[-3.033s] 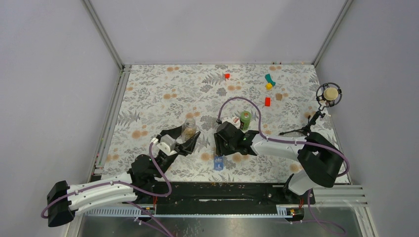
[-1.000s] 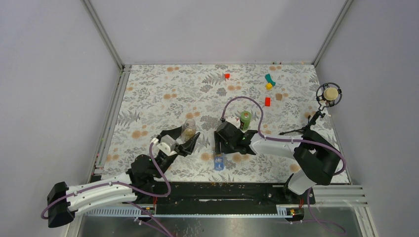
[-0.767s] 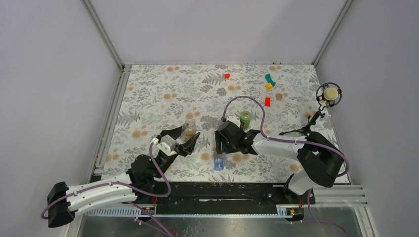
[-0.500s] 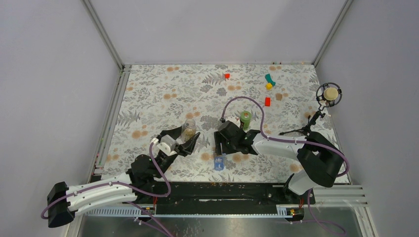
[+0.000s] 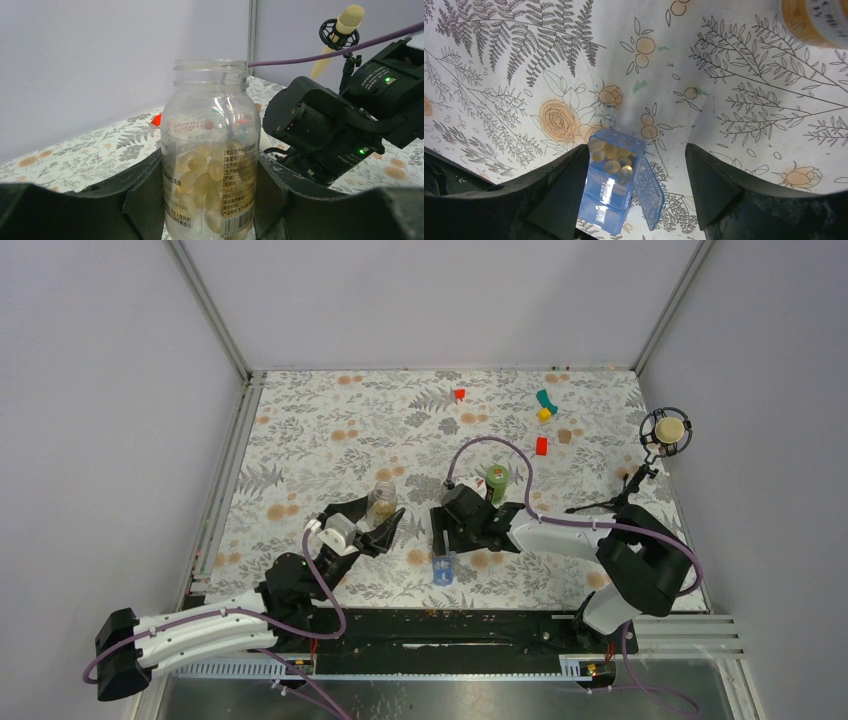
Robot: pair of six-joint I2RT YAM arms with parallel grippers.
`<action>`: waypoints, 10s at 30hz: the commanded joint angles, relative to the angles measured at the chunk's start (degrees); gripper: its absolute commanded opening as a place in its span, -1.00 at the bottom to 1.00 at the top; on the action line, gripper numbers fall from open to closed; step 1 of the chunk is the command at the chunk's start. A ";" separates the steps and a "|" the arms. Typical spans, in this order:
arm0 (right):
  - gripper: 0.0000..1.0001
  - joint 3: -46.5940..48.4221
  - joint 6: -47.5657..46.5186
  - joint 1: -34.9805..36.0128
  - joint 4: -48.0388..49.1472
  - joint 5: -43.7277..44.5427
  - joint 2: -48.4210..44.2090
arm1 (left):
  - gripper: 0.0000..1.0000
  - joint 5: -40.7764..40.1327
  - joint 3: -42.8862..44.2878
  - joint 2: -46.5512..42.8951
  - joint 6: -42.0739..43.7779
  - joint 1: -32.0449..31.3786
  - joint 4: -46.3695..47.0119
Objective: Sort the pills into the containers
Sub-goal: Adjust the pill in the pill container, then pick up the lid of the pill bottle at the center of the board, then screw the lid of the pill bottle onto the pill bottle.
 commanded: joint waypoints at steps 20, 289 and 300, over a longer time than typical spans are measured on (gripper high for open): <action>0.61 0.87 0.13 -0.43 0.15 -1.18 -1.44 | -1.00 -0.21 0.02 -0.63 0.09 0.17 1.92; 0.68 13.02 -13.84 -18.36 -9.82 -26.77 -25.35 | -1.00 44.52 7.84 31.60 -12.98 10.78 15.83; 0.91 13.47 -11.91 -18.45 -10.62 -22.04 -26.47 | -1.00 44.59 7.32 30.38 -12.70 11.13 15.37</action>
